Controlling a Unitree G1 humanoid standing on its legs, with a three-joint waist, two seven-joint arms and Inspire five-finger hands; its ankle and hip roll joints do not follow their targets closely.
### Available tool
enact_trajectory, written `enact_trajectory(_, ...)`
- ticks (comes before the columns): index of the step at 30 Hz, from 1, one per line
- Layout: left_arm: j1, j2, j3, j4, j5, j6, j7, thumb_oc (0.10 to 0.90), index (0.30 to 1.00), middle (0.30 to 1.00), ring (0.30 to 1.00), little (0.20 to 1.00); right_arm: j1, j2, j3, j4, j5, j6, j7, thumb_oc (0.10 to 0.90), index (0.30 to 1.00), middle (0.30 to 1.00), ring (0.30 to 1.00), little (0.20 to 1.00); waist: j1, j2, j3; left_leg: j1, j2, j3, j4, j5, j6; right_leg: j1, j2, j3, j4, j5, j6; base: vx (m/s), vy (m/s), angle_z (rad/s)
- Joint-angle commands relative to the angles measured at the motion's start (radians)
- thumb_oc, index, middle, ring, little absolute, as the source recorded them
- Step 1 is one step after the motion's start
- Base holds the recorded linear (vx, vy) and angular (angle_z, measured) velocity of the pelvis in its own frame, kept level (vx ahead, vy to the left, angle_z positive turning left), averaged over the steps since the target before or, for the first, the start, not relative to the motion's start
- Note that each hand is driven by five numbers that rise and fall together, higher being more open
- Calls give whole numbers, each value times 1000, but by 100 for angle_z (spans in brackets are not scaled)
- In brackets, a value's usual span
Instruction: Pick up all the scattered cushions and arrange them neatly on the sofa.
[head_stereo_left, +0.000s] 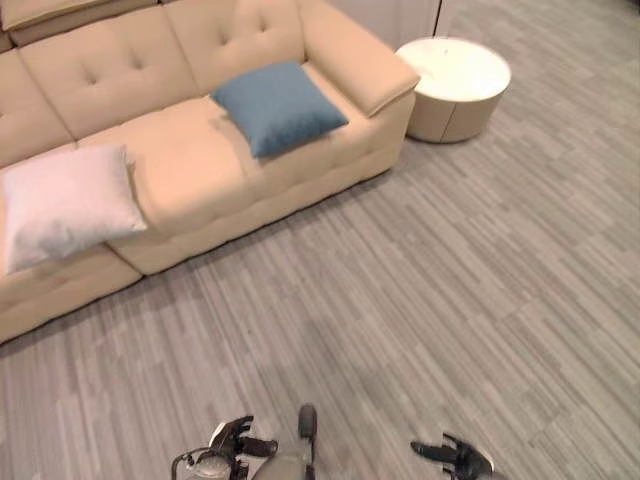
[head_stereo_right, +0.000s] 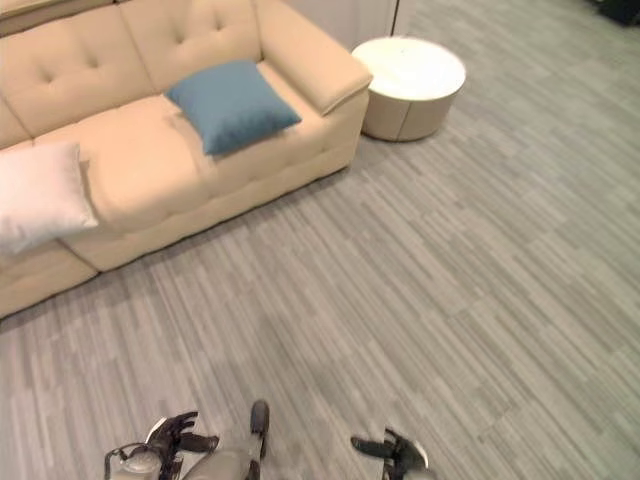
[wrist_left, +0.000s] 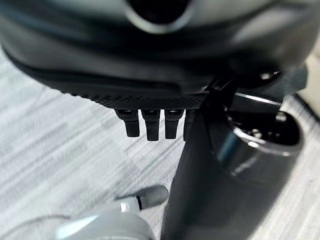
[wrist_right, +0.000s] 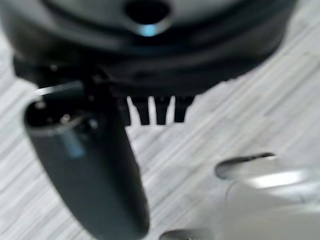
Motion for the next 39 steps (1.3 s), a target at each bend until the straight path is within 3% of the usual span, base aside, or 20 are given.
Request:
enact_trajectory(1, 54, 59, -39, 12, 5, 2, 30, 800, 900, 900, 900, 900, 16, -31, 10, -71, -8, -28, -3, 800, 900, 900, 900, 900, -7, 39, -23, 15, -24, -86, 20, -79, 8, -51, -86, -119, 74, 376, -30, 600, 258, 19)
enact_trajectory(2, 44, 65, -44, 7, -3, -3, 32, 800, 900, 900, 900, 900, 15, -29, 16, -80, -6, -31, -1, 800, 900, 900, 900, 900, -25, 47, -15, 47, -20, -98, 17, -93, 5, -90, -84, -158, 43, 313, -47, 293, 65, 31)
enact_trajectory(5, 32, 67, -49, 0, -14, -7, 31, 800, 900, 900, 900, 900, 13, -29, 25, -83, -7, -36, 1, 800, 900, 900, 900, 900, -45, 53, -10, 75, -16, -116, 16, -109, 0, -117, -76, -197, -22, 269, -57, 260, -19, 50)
enact_trajectory(7, 5, 71, -63, -20, -28, -22, 33, 800, 900, 900, 900, 900, 0, -24, 48, -89, -26, -41, -2, 800, 900, 900, 900, 900, -72, 42, 2, 136, -9, -144, 34, -182, -19, -164, -73, -233, -241, 201, -58, 501, -170, 41)
enact_trajectory(11, 5, 65, -63, -8, -19, -30, 31, 800, 900, 900, 900, 900, 10, -35, 25, -80, -3, -39, 2, 800, 900, 900, 900, 900, -106, 33, 4, 216, 14, -172, 41, -257, -53, -225, -51, -145, -481, 239, -34, 474, -213, 27)
enact_trajectory(14, 30, 50, -59, 24, -5, -24, 24, 800, 900, 900, 900, 900, 23, -38, 10, -42, 6, -31, 2, 800, 900, 900, 900, 900, -114, 28, -10, 256, 27, -186, 42, -291, -61, -236, -37, -102, -496, 259, -30, 413, -229, 47)
enact_trajectory(16, 66, 44, -46, 51, 10, -20, 20, 800, 900, 900, 900, 900, 35, -43, 1, -18, -9, -26, 0, 800, 900, 900, 900, 900, -108, 28, -32, 271, 45, -195, 54, -315, -71, -205, -23, -102, -507, 242, -50, 483, -328, 22)
enact_trajectory(17, 80, 40, -42, 73, 17, -14, 20, 800, 900, 900, 900, 900, 37, -50, -3, -12, -11, -25, 2, 800, 900, 900, 900, 900, -109, 33, -42, 264, 66, -204, 80, -297, -90, -180, -3, -102, -521, 225, -66, 406, -333, -7)
enact_trajectory(19, 89, 41, -36, 77, 15, -11, 12, 800, 900, 900, 900, 900, 27, -72, -14, -6, 5, -25, 9, 800, 900, 900, 900, 900, -98, 36, -37, 205, 93, -184, 208, -250, -122, -149, 17, -103, -521, 190, -90, 296, -303, 0)
enact_trajectory(21, 73, 37, -61, 50, 21, -9, 14, 800, 900, 900, 900, 900, -12, -95, -38, -23, 85, -38, 0, 800, 900, 900, 900, 900, -84, 24, 2, 46, 84, -159, 485, -126, -150, -107, 15, -109, -542, 174, -113, 160, -273, 30)
enact_trajectory(22, 68, 33, -79, 39, 23, -8, 17, 800, 900, 900, 900, 900, -24, -100, -67, -32, 166, -45, 4, 800, 900, 900, 900, 900, -74, 13, 19, -18, 72, -144, 633, -98, -146, -90, 20, -106, -544, 163, -133, 188, -250, 40)
enact_trajectory(24, 65, 25, -92, 11, 12, -13, 20, 800, 900, 900, 900, 900, -33, -108, -87, -43, 229, -54, 0, 800, 900, 900, 900, 900, -53, -3, 32, -63, 44, -113, 809, -101, -137, -51, 19, -94, -552, 139, -154, 249, -242, 7)
enact_trajectory(26, 59, 24, -116, -8, 13, -16, 28, 800, 900, 900, 900, 900, -16, -112, -111, -46, 262, -57, -5, 800, 900, 900, 900, 900, -51, -18, 41, -140, 61, -49, 973, -133, -136, -18, 17, -93, -551, 125, -166, 276, -213, -15)
enact_trajectory(28, 60, 13, -131, -18, 10, -23, 30, 800, 900, 900, 900, 900, -5, -98, -105, -23, 245, -60, -19, 800, 900, 900, 900, 900, -39, -19, 36, -215, 57, -11, 919, -180, -127, 25, 23, -103, -568, 109, -170, 373, -116, 12)
enact_trajectory(29, 61, 11, -130, -19, 7, -26, 29, 800, 900, 900, 900, 900, -5, -91, -102, -20, 237, -59, -17, 800, 900, 900, 900, 900, -34, -22, 29, -248, 45, -2, 871, -174, -125, 40, 21, -105, -580, 105, -169, 356, -42, 12)
enact_trajectory(31, 68, 11, -122, -12, 2, -30, 32, 800, 900, 900, 900, 900, 0, -79, -87, -13, 212, -64, -18, 800, 900, 900, 900, 900, -12, -17, 25, -263, 28, 16, 670, -198, -110, 71, 34, -108, -598, 84, -158, 372, 5, -6)
enact_trajectory(33, 75, 13, -119, -5, 9, -33, 35, 800, 900, 900, 900, 900, 3, -69, -62, -13, 192, -69, -15, 800, 900, 900, 900, 900, 18, -1, 17, -251, 20, -5, 334, -143, -107, 129, 67, -100, -624, 62, -145, 440, 34, -17)
enact_trajectory(35, 79, 19, -106, 7, 18, -33, 33, 800, 900, 900, 900, 900, 12, -67, -54, -18, 180, -72, -8, 800, 900, 900, 900, 900, 32, 11, 4, -246, 31, -3, 139, -59, -114, 174, 92, -97, -643, 44, -135, 424, 18, -32)
enact_trajectory(37, 87, 24, -98, 20, 28, -23, 28, 800, 900, 900, 900, 900, 4, -57, -42, -17, 148, -59, -13, 800, 900, 900, 900, 900, 43, 7, -7, -270, 40, 81, 46, -47, -114, 222, 91, -86, -643, 27, -125, 443, 66, -39)
enact_trajectory(39, 118, 21, -71, 51, 29, -15, 19, 800, 900, 900, 900, 900, 10, -45, -43, -14, 131, -53, -2, 800, 900, 900, 900, 900, 62, 14, -43, -229, 30, 54, 19, -7, -92, 250, 94, -71, -620, 15, -110, 504, 136, -35)
